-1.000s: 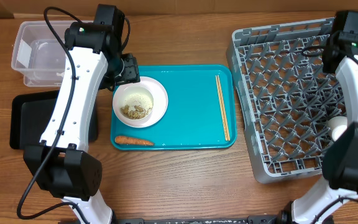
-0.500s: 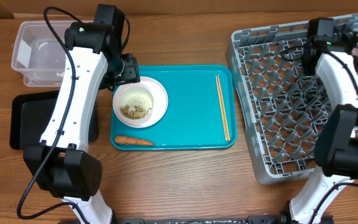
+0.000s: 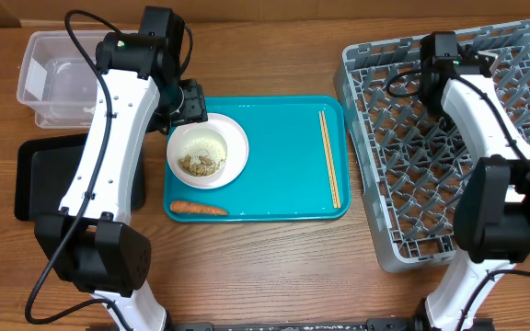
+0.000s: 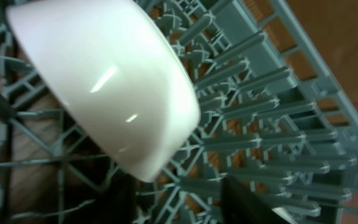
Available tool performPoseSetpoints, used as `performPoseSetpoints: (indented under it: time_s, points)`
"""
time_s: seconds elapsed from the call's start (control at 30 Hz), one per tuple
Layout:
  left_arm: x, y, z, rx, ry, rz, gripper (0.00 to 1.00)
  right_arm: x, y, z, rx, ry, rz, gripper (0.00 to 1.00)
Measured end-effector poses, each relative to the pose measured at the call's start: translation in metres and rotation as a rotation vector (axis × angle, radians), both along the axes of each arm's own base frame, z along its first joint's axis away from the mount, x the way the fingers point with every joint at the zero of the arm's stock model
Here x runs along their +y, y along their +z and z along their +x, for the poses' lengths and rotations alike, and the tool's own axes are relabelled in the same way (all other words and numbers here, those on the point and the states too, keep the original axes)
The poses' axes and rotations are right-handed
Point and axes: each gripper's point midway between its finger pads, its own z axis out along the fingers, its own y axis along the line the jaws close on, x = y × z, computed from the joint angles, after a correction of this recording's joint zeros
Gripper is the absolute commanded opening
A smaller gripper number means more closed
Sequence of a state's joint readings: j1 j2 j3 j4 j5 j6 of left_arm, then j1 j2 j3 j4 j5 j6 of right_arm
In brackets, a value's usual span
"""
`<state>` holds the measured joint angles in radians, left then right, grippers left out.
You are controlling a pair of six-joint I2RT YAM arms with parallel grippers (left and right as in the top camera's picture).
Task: Sort waste into correct bins and load items into the dishwasher
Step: 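Reach the right gripper to the chopsticks and grasp them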
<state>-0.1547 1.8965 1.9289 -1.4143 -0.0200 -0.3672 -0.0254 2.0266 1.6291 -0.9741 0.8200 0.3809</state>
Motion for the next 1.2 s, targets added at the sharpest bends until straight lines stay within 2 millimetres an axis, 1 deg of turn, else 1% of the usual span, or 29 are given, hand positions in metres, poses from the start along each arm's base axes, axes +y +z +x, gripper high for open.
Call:
performPoseSetpoints:
  time_s: [0.07, 0.1, 0.13, 0.2, 0.23, 0.3, 0.33, 0.37, 0.4, 0.47, 0.57, 0.6, 0.63, 0.67, 0.73, 0.8, 0.87, 0.9, 0.97, 1.03, 1.2]
  points:
    - [0.000, 0.000, 0.000, 0.000, 0.000, 0.000, 0.72, 0.005, 0.006, -0.001, -0.022, 0.011, 0.043, 0.60]
    - [0.000, 0.000, 0.000, 0.000, 0.000, 0.000, 0.73, 0.008, 0.014, -0.001, -0.048, 0.018, 0.065, 0.61]
    - [0.000, 0.000, 0.000, 0.000, 0.000, 0.000, 0.75, 0.012, 0.021, 0.000, -0.067, 0.035, 0.090, 0.66]
    - [0.000, 0.000, 0.000, 0.000, 0.000, 0.000, 0.77, 0.024, 0.045, 0.000, -0.123, 0.092, 0.163, 0.72]
    - [0.000, 0.000, 0.000, 0.000, 0.000, 0.000, 0.78, 0.032, 0.057, -0.002, -0.149, 0.125, 0.206, 0.73]
    - [0.000, 0.000, 0.000, 0.000, 0.000, 0.000, 0.79, 0.054, 0.084, -0.007, -0.210, 0.222, 0.321, 0.73]
    - [0.000, 0.000, 0.000, 0.000, 0.000, 0.000, 0.78, 0.064, 0.092, -0.009, -0.228, 0.263, 0.371, 0.73]
    - [0.000, 0.000, 0.000, 0.000, 0.000, 0.000, 0.78, 0.079, 0.102, -0.013, -0.244, 0.321, 0.441, 0.73]
    - [0.000, 0.000, 0.000, 0.000, 0.000, 0.000, 0.78, 0.093, 0.109, -0.017, -0.252, 0.378, 0.506, 0.73]
    - [0.000, 0.000, 0.000, 0.000, 0.000, 0.000, 0.77, 0.121, 0.113, -0.026, -0.235, 0.466, 0.627, 0.73]
    - [0.000, 0.000, 0.000, 0.001, 0.001, 0.001, 0.73, 0.158, 0.102, -0.039, -0.150, 0.555, 0.752, 0.73]
    - [0.001, 0.000, -0.002, 0.007, 0.001, 0.006, 0.72, 0.175, 0.097, -0.043, -0.113, 0.598, 0.787, 0.73]
    - [0.003, -0.001, -0.003, 0.014, 0.003, 0.014, 0.72, 0.187, 0.094, -0.045, -0.092, 0.629, 0.805, 0.73]
    - [0.006, -0.001, -0.005, 0.023, 0.009, 0.022, 0.72, 0.204, 0.090, -0.049, -0.063, 0.673, 0.828, 0.73]
    - [0.013, -0.002, -0.010, 0.044, 0.021, 0.035, 0.73, 0.232, 0.083, -0.057, -0.014, 0.745, 0.855, 0.73]
    - [0.022, -0.002, -0.013, 0.059, 0.045, 0.039, 0.73, 0.254, 0.076, -0.067, 0.031, 0.800, 0.870, 0.77]
    - [0.034, -0.003, -0.015, 0.073, 0.082, 0.041, 0.74, 0.273, 0.065, -0.077, 0.080, 0.846, 0.877, 0.77]
    - [0.041, -0.003, -0.017, 0.080, 0.104, 0.040, 0.74, 0.283, 0.056, -0.082, 0.109, 0.867, 0.878, 0.77]
    - [0.052, -0.003, -0.019, 0.090, 0.141, 0.038, 0.74, 0.291, 0.044, -0.087, 0.143, 0.883, 0.878, 0.77]
    - [0.061, -0.003, -0.022, 0.104, 0.167, 0.038, 0.73, 0.297, 0.026, -0.092, 0.188, 0.884, 0.880, 0.77]
    - [0.069, -0.003, -0.042, 0.181, 0.189, 0.044, 0.73, 0.302, -0.027, -0.103, 0.322, 0.841, 0.889, 0.77]
